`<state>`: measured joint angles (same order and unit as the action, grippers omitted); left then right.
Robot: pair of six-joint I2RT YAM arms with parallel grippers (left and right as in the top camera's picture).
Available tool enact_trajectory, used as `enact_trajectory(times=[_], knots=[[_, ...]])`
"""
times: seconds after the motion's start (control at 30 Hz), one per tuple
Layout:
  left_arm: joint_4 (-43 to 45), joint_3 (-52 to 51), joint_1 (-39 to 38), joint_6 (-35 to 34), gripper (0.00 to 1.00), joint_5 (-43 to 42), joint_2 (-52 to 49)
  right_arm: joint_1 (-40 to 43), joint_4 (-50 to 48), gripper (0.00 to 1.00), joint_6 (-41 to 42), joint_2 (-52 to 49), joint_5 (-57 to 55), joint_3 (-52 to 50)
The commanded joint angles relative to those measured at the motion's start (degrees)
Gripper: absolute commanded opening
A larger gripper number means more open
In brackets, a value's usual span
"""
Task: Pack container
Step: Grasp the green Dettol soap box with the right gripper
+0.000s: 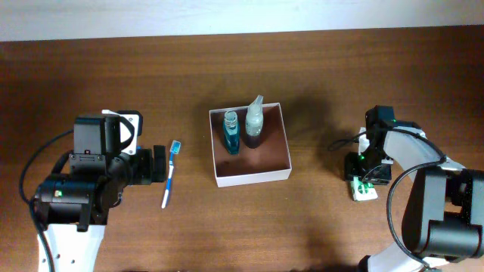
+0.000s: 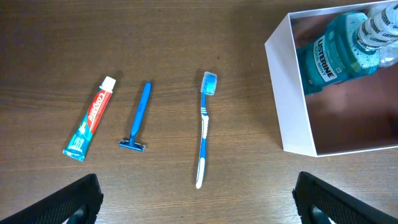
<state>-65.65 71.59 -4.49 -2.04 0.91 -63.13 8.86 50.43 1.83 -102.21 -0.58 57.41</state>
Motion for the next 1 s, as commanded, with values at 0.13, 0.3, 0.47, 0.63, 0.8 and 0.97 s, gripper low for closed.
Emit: enact_trajectory(times=[0.13,0.3,0.47,0.63,0.8,0.97], knots=[[0.0,0.7,0.0,-0.5,0.99,0.6,0.1,0.2,-0.4,0.49,0.1,-0.5,0.1,-1.0],[0.0,0.7,0.0,-0.5,0.99,0.6,0.1,0.2,-0.4,0.36,0.1,-0.5,0.2,-1.0],[0.0,0.7,0.0,-0.5,0.99,0.6,0.1,0.2,-0.5,0.35,0.1,-0.5,1.0,-0.9],[0.0,0.7,0.0,-0.5,0.99,0.6,0.1,0.2,-0.8,0.31,0.1,-0.5,1.5,-0.9],[0.0,0.7,0.0,-0.5,0.99,0.6,0.1,0.2,-1.0,0.23,0.1,-0.5,1.5,-0.9],[0.0,0.7,0.0,-0.5,0.99,0.6,0.1,0.2,-0.5,0.19,0.1,-0.5,1.5,0.2]])
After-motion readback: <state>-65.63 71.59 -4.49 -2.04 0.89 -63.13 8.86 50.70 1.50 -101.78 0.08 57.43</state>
